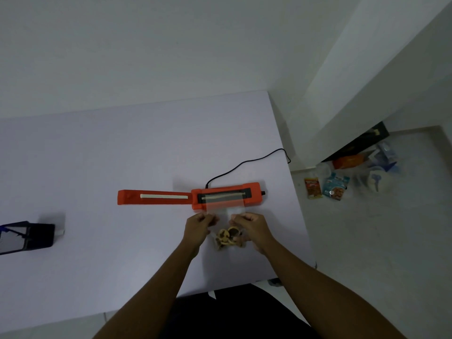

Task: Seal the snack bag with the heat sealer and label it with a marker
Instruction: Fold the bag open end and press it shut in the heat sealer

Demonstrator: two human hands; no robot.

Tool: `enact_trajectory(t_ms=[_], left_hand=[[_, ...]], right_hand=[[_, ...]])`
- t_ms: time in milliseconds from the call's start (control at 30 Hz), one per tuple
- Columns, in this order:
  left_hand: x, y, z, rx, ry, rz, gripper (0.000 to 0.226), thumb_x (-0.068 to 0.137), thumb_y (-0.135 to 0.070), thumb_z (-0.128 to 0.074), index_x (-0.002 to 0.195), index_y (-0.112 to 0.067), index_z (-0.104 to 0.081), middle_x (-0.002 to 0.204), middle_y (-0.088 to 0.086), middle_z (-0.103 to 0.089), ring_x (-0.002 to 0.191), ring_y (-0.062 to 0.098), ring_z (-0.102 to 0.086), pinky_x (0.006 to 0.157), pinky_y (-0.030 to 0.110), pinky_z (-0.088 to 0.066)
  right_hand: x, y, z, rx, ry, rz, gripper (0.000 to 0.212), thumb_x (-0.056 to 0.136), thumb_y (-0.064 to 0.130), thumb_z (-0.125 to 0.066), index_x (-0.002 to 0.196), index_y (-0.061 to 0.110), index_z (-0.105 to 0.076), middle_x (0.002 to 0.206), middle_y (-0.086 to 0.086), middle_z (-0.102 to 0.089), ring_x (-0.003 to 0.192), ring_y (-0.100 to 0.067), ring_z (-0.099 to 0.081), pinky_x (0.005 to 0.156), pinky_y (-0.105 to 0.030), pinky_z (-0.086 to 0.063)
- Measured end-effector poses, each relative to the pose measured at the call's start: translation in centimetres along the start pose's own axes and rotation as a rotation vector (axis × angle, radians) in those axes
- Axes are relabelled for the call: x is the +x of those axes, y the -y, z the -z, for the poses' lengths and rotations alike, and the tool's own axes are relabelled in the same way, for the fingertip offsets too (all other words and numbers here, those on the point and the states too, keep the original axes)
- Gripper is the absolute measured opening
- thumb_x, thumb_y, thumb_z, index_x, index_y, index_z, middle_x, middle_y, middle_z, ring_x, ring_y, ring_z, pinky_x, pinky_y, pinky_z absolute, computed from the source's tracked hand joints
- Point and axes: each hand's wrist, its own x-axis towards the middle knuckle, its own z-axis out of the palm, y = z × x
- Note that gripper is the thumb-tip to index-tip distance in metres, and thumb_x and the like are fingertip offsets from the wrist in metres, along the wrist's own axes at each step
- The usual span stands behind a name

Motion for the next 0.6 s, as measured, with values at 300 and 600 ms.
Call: enact_trajectory(t_ms=[300,600], left_hand=[[-0.1,0.3,3.1,0.127,-0.356,-0.048,0.032,0.095,-0.027,-0.058,0.122,-0.012,-0.056,0.112,0.007,-0.066,0.098,0.025,-0.063,0.083,0.041,-0.054],[-1.2,-0.9,6.9,0.024,-0.483,-0.292,0.052,0.095,-0.015,-0.056,0.14,-0.03,-0.035,0.127,-0.006,-0.055,0.109,0.017,-0.058,0.093,0.052,-0.052]], right_hand=[[-0.1,0.0,-0.2,-0.003,-0.02,0.039,0.022,0.085,0.019,-0.076,0.094,-0.001,-0.074,0.092,-0.018,-0.077,0.074,-0.026,-0.075,0.053,-0.036,-0.061],[0.0,-0.1,-0.3,-0.027,-0.049,0.027,0.026,0.084,0.021,-0.077,0.092,-0.003,-0.073,0.087,-0.016,-0.077,0.073,-0.028,-0.074,0.061,-0.045,-0.063]])
